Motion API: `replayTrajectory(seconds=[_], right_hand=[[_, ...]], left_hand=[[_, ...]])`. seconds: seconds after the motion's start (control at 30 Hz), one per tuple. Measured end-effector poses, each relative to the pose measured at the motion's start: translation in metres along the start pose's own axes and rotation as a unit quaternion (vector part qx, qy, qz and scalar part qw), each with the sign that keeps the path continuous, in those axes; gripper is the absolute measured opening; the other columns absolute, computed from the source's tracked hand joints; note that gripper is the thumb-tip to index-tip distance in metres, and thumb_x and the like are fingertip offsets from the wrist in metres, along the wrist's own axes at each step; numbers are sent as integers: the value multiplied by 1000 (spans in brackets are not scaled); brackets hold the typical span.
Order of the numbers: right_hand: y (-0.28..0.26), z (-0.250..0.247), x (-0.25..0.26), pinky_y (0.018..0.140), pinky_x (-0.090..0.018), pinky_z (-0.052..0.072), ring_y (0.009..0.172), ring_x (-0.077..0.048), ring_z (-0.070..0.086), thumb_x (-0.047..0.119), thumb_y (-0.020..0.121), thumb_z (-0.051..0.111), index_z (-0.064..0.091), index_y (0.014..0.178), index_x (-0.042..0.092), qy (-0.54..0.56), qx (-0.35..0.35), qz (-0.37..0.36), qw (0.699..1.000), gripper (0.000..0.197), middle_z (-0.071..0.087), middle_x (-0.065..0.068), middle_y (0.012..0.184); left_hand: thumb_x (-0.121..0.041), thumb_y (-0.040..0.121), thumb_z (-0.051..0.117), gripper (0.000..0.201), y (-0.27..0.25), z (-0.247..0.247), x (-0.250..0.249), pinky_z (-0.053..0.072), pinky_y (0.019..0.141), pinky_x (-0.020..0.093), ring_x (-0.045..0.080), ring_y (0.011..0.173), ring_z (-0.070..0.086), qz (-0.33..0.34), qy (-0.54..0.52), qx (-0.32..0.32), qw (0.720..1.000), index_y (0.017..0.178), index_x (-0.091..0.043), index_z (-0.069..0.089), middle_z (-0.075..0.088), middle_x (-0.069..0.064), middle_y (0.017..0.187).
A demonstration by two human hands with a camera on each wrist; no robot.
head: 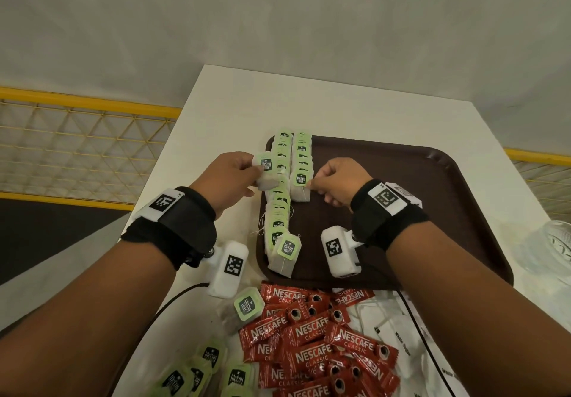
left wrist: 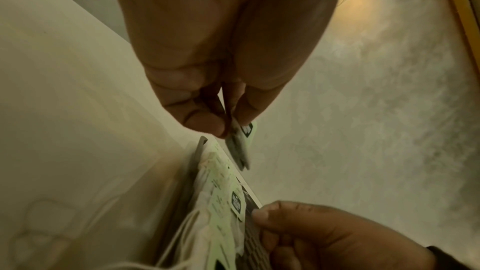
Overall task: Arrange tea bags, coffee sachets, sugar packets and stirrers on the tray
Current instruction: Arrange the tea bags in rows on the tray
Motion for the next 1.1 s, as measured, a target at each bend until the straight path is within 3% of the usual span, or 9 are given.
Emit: replayTrajectory(seconds=[0.13,0.23,0.33,0.43,0.5,0.6,0.73,0.97,1.1], right_hand=[[-12,7,30,49,-21,45,57,-10,56,23,87,68,69,94,12,37,43,-95,994,13,69,-4,81],[-18,20,36,49,-20,46,55,-8,57,21,85,72,67,87,13,63,79,-110,989,10,65,-3,69],[-13,23,22,48,-21,45,56,-9,59,17,85,72,65,84,12,83,66,-88,990,9,66,-3,68],[-6,17,-4,50,-23,45,62,-16,57,17,85,73,67,94,8,96,43,-27,994,14,68,-10,78],[-3,15,-18,48,-22,45,59,-13,56,17,85,73,66,98,5,90,35,12,995,19,67,-12,78],[-1,15,-25,42,-20,43,51,-10,56,15,84,74,63,92,8,83,25,34,996,16,65,-8,71],[2,16,-25,42,-22,44,54,-13,59,15,85,74,58,89,10,64,19,54,996,17,66,-8,72],[-3,16,-18,48,-23,47,55,-14,58,20,85,74,54,85,11,21,19,61,998,22,64,-7,72],[-15,1,-2,51,-24,47,55,-12,57,32,85,72,56,86,13,-55,-9,10,998,25,65,-3,75]], left_hand=[[-12,97,58,12,-2,7,-6,54,62,20,17,81,65,21,3,4,1000,102,-4,66,72,13,99],[-13,95,62,3,-6,18,-13,51,57,17,17,77,62,31,7,15,999,97,-11,64,69,8,89],[-12,95,62,6,-11,25,-18,49,54,14,14,76,62,37,18,24,999,100,-11,64,66,2,87],[-11,95,57,9,-14,18,-16,47,55,16,9,74,61,20,40,6,999,100,-12,65,67,2,93],[-13,95,55,11,-15,12,-11,46,59,20,9,75,60,-1,38,-1,999,101,-10,65,67,2,97],[-14,94,55,9,-17,7,-6,44,61,24,10,76,60,-24,37,-5,999,94,-15,64,68,1,99],[-17,95,54,11,-21,7,-4,44,62,24,9,77,59,-38,38,-1,999,97,-14,65,68,-1,99],[-20,96,53,13,-32,0,-4,44,64,26,11,79,61,-41,43,-9,998,101,-14,64,67,-3,94],[-17,96,53,17,-45,-7,-12,44,63,24,8,77,61,-27,49,-12,998,106,-11,65,68,-2,99]])
Point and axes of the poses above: each hand's wrist, its own y-axis towards the middle knuckle, its own z-axis out of the palm, x = y × z, the point moved 10 cm from there along y, towards the middle knuckle
